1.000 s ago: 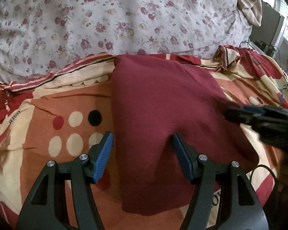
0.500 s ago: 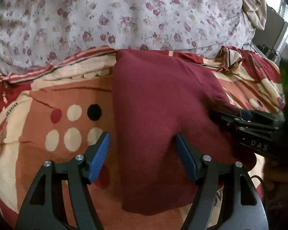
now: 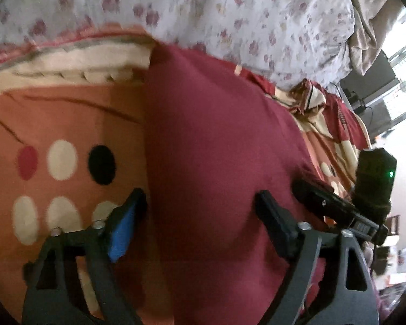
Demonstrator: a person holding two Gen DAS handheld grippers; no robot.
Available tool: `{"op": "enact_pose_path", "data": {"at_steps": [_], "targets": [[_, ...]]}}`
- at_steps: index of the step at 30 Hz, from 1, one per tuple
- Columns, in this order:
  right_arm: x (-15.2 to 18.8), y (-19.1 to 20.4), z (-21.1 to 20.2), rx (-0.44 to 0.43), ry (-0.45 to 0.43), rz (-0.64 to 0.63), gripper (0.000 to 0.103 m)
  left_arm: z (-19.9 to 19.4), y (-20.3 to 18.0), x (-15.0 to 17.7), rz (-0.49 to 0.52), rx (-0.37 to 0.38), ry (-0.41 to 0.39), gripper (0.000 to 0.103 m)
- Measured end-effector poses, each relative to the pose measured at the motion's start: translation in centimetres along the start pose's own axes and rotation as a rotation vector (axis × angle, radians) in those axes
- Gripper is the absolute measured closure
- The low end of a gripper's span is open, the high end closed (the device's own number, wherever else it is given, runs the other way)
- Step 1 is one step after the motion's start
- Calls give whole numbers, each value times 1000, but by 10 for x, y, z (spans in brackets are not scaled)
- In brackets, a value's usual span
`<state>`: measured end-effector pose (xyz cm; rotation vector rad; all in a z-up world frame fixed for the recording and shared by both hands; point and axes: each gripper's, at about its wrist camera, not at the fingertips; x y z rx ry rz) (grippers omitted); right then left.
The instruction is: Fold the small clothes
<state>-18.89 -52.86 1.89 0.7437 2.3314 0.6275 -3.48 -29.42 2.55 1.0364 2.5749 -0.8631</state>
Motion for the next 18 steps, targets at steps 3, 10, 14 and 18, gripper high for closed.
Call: {"op": "enact_pose_path", "data": {"at_steps": [3, 10, 14, 18], "targets": [[-6, 1, 9, -54, 6, -11, 13, 5, 1, -1, 11, 30, 5, 9], [-11, 29, 18, -64, 45, -117, 46, 5, -20, 1, 105, 7, -1, 20], [-10, 43, -9, -144, 37, -89, 54, -28, -35, 9, 141, -13, -48, 37], [8, 78, -42, -181, 56, -137, 54, -77, -43, 33, 124, -5, -79, 37]]}}
Point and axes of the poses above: each gripper's, at about its wrist camera, not at the fingertips, and z roughly the way its jaws point, y to its left, x to its underside, and after that the axes turned 10 degrees about z, right-handed
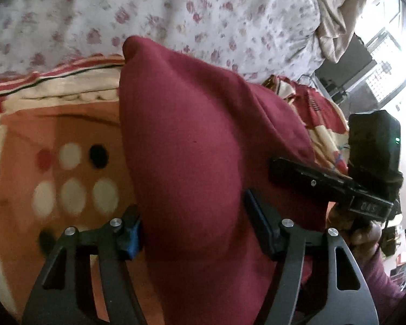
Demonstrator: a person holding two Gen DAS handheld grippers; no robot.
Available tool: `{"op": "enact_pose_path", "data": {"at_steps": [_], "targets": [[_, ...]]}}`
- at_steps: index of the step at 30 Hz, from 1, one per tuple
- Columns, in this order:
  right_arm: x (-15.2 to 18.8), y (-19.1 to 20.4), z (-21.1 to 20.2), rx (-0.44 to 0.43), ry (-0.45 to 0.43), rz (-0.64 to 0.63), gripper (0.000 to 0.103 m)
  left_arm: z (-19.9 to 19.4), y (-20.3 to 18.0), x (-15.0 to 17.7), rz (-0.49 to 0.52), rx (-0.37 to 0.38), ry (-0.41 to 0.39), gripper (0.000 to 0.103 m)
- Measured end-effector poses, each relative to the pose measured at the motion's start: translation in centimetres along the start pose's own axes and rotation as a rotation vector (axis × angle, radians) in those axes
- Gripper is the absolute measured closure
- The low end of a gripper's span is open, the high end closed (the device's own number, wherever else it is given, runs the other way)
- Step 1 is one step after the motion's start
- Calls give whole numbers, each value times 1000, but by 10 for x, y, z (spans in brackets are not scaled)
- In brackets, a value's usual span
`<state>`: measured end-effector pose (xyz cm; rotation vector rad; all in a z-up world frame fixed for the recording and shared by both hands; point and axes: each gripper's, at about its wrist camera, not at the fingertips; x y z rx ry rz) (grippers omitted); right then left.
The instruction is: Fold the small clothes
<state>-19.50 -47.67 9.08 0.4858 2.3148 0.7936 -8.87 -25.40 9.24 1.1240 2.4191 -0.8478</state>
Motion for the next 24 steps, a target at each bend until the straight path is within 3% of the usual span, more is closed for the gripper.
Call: {"op": "enact_pose_path", "data": {"at_steps": [2, 5, 8, 9, 12, 17, 21, 24], "targets": [[12, 15, -5, -33, 14, 6, 54, -23, -6, 19, 10, -33, -6, 37], [32, 28, 10, -2, 72, -1, 50, -28, -2, 53, -34, -100, 65, 37], [57, 25, 41, 171, 119, -48, 45, -9, 17, 86, -116, -166, 124, 30], [62, 23, 46, 207, 114, -71, 37, -11, 22, 91, -148, -158, 92, 22], [67, 20, 32, 212, 66, -45, 36, -25, 28, 100, -228, -151, 50, 21], [80, 63, -15, 251, -49, -200, 36, -49, 6, 97, -153, -343, -22, 21], [97, 104, -32, 234, -102, -341, 54, -58, -6, 101, -111, -424, -63, 21], [114, 116, -20, 218, -69, -391, 57, -57, -9, 103, -125, -460, -81, 21]]}}
Point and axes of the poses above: each gripper's, at about its wrist camera, not at the fingertips, and z roughly the way its jaws point, y to its left, x to its underside, and after that the axes turned 10 degrees about z, right-handed
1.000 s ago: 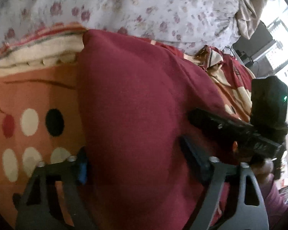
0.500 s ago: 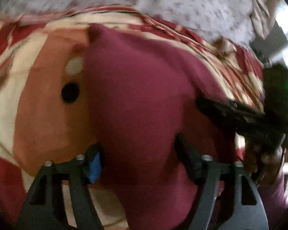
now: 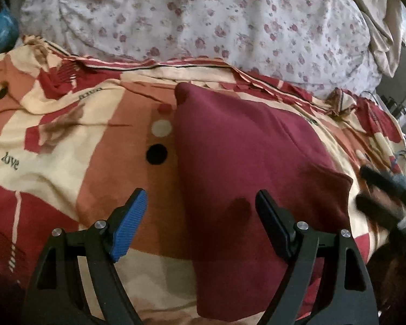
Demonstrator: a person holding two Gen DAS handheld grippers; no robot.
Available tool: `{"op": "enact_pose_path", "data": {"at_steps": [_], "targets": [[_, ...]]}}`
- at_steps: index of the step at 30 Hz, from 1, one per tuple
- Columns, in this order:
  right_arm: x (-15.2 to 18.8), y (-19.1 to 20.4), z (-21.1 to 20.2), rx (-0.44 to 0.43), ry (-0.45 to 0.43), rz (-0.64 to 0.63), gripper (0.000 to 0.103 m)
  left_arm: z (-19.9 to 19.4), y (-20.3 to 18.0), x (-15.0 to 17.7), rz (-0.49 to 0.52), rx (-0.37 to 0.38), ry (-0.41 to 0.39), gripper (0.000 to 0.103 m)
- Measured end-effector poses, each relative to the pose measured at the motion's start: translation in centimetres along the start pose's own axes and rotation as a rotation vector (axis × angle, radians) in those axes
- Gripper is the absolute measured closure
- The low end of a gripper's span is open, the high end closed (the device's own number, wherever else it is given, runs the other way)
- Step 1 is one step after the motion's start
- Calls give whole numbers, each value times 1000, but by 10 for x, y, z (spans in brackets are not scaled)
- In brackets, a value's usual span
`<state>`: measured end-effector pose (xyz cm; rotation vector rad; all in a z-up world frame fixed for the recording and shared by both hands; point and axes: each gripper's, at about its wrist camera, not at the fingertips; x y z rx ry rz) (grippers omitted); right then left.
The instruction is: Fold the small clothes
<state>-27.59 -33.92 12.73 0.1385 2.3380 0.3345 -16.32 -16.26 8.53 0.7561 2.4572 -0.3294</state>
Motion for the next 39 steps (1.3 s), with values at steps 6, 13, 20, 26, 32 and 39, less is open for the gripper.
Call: {"op": "enact_pose_path", "data": {"at_steps": [6, 13, 20, 26, 32, 39], "targets": [[36, -14, 53, 155, 114, -38, 60, -14, 3, 9, -26, -58, -56, 21], [28, -9, 24, 130, 81, 55, 57, -32, -7, 8, 19, -131, -115, 21], [15, -11, 0, 164, -9, 151, 47, -40, -15, 11, 25, -124, -131, 21], [12, -10, 2, 220, -27, 160, 22, -42, -18, 13, 23, -128, -137, 21], [10, -9, 8, 209, -20, 164, 21, -45, -20, 11, 28, -145, -154, 21], [6, -17, 18, 222, 6, 188, 20, -38, -16, 10, 14, -148, -137, 21]]}}
Point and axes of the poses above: each gripper's, at about its wrist camera, not at the fingertips, and z roughly the way its jaws point, y to its left, x to its underside, and after that the axes turned 10 degrees about z, right-handed
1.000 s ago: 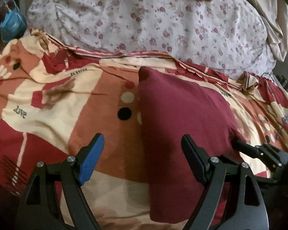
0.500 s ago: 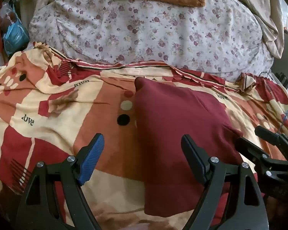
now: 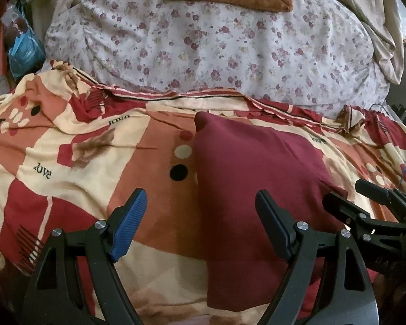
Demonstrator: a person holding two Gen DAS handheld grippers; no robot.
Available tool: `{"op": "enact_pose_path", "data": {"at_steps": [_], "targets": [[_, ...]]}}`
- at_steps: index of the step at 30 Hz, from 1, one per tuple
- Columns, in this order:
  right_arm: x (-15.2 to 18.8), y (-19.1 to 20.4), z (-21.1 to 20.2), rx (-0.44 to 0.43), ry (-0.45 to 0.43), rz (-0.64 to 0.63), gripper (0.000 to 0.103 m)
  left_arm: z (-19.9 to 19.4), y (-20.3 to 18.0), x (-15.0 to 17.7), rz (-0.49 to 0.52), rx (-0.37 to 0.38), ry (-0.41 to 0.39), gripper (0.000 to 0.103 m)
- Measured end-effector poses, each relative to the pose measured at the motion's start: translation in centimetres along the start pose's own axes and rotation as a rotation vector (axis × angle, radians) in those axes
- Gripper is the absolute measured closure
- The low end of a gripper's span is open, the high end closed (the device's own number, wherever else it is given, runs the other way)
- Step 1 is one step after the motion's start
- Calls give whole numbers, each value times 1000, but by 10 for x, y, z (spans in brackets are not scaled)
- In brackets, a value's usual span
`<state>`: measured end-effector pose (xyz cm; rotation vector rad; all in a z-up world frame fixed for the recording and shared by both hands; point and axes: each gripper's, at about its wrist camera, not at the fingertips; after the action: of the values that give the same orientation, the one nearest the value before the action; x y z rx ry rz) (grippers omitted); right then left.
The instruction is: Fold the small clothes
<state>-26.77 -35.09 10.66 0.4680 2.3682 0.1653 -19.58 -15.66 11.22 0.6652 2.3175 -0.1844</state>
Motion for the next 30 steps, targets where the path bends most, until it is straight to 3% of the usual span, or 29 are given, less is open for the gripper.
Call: {"op": "enact_pose_path", "data": {"at_steps": [30], "targets": [[-4, -34, 11, 12, -13, 24, 20, 25, -33, -14, 73, -82, 38, 21]]}}
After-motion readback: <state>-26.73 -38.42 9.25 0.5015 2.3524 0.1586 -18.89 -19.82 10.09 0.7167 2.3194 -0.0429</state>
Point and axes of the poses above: each gripper's, at about its wrist camera, not at the fingertips, and z roughly the way its jaws point, y to its left, x to its underside, and after that the axes turned 10 degrees about z, right-handed
